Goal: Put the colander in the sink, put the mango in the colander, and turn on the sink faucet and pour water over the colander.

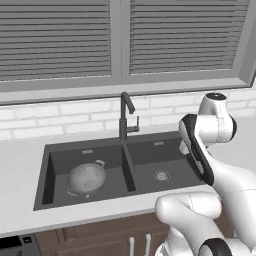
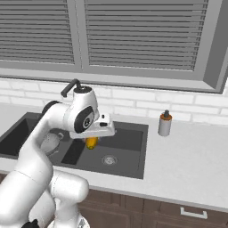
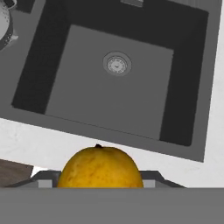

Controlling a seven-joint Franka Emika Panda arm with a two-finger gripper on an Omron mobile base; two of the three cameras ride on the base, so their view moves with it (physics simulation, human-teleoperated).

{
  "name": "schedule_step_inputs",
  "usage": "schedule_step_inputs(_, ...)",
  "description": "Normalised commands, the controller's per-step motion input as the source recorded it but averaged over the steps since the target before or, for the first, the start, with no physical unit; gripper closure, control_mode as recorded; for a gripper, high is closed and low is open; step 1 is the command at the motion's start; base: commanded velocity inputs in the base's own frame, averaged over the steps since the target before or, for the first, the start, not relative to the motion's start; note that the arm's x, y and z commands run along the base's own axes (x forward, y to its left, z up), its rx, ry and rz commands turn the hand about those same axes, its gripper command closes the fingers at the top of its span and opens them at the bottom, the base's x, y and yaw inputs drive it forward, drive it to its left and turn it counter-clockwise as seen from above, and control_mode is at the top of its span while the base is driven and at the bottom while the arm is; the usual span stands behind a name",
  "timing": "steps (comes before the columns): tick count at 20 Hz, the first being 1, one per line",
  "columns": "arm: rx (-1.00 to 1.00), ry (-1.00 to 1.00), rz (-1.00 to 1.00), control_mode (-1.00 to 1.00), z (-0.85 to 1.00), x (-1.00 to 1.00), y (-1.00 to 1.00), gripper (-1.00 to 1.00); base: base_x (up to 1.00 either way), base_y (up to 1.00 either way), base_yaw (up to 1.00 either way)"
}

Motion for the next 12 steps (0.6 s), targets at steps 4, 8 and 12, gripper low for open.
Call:
schedule_step_inputs(4,0.00,0.00,0.13,-1.00,0.04,0.00,1.00,1.00,0.00,0.00,0.00)
schedule_step_inputs(8,0.00,0.00,0.10,-1.00,0.00,0.00,1.00,1.00,0.00,0.00,0.00)
schedule_step_inputs(12,0.00,0.00,0.07,-1.00,-0.01,0.14,1.00,1.00,0.00,0.00,0.00)
